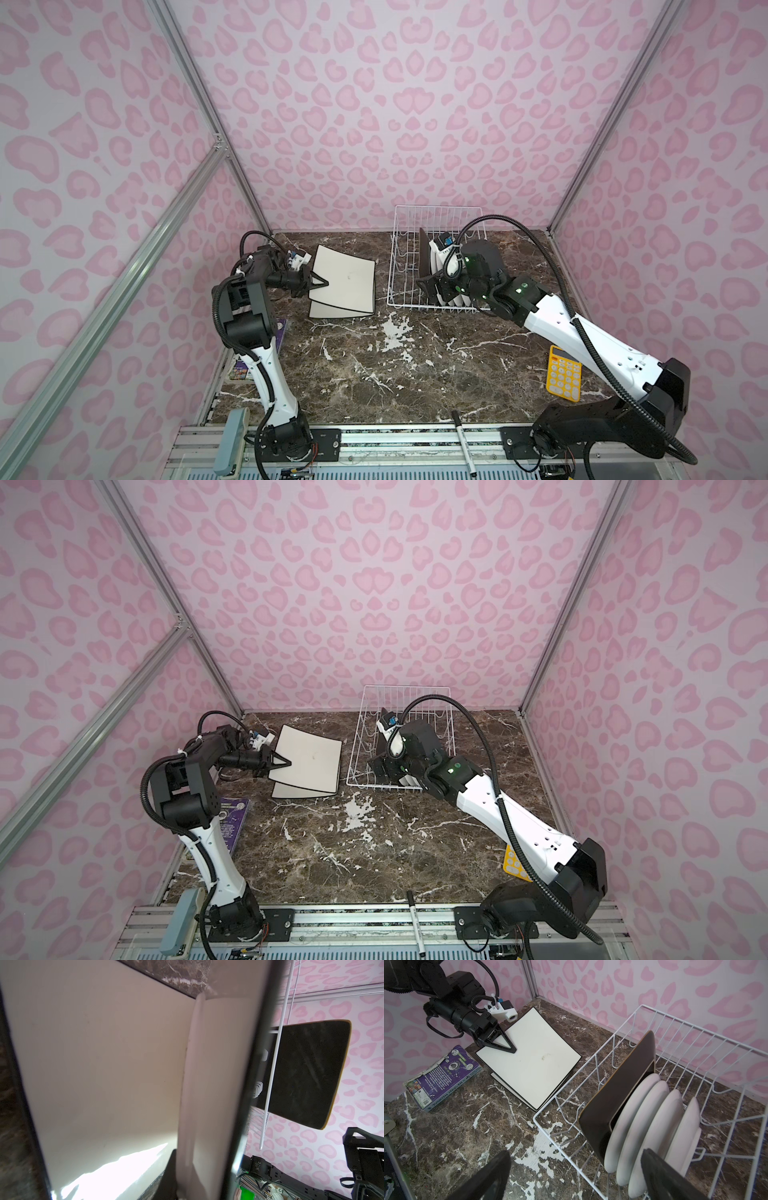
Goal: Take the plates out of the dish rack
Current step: 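Lower the square white plate onto the first plate on the table with the left gripper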
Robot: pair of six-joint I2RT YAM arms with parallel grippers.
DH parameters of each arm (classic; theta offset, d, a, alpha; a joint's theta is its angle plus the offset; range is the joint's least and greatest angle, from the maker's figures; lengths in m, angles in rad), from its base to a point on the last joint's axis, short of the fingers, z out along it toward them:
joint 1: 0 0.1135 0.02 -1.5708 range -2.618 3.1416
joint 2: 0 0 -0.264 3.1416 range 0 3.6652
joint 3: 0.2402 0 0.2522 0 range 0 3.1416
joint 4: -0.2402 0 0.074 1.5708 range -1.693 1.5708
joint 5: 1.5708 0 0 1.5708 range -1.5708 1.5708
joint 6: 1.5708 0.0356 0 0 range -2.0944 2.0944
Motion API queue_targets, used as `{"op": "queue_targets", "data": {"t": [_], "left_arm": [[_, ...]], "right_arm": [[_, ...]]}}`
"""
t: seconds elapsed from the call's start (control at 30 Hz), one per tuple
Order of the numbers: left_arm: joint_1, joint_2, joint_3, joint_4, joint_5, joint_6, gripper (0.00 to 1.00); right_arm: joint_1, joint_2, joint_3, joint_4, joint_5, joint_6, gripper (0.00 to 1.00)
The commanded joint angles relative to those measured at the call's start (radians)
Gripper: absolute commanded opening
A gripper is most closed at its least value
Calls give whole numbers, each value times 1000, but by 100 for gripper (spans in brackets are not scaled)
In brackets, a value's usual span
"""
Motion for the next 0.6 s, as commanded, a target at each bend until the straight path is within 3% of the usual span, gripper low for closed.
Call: {"op": "queue_targets", "data": {"t": [0.0, 0.57], "left_arm": [[9, 9, 11, -15, -9, 23, 15], [34, 34, 2, -25, 5, 42, 28]], "right_arm": [[1, -8, -14, 16, 4, 12, 99], [0, -38, -35, 23, 8, 24, 99]]}}
